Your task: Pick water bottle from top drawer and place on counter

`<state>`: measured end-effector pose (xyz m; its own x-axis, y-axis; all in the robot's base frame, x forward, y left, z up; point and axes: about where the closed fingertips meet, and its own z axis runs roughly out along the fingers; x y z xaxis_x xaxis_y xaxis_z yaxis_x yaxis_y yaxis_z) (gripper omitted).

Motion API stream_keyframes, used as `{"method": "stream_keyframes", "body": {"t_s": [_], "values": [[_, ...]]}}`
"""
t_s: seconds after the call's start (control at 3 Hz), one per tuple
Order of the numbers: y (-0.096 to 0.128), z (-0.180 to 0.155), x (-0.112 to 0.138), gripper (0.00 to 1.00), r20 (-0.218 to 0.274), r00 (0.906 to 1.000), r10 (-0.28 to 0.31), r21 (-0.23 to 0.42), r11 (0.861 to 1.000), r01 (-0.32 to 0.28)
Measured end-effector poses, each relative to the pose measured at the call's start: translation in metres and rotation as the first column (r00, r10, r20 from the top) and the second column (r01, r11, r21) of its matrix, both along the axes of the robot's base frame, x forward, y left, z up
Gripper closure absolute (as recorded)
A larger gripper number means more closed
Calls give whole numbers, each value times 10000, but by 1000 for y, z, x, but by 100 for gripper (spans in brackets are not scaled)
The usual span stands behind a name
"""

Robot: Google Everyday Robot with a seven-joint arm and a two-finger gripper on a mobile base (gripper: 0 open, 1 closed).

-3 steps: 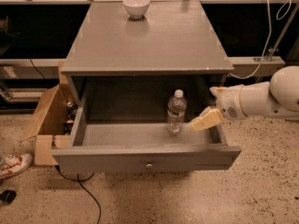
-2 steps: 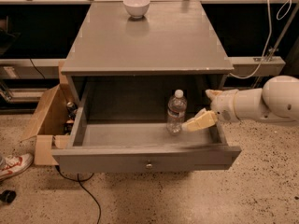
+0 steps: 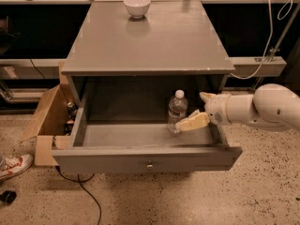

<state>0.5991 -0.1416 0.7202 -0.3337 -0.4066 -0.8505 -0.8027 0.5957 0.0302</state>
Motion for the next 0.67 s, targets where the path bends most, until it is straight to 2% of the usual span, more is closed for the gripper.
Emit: {"method": "stream_keyframes", "body": {"t_s": [0.33, 0.67], "values": [[13, -7, 7, 0, -60, 10000, 4, 539, 9985, -1], [20, -9, 11, 0, -88, 10000, 31, 818, 9966, -24]]}}
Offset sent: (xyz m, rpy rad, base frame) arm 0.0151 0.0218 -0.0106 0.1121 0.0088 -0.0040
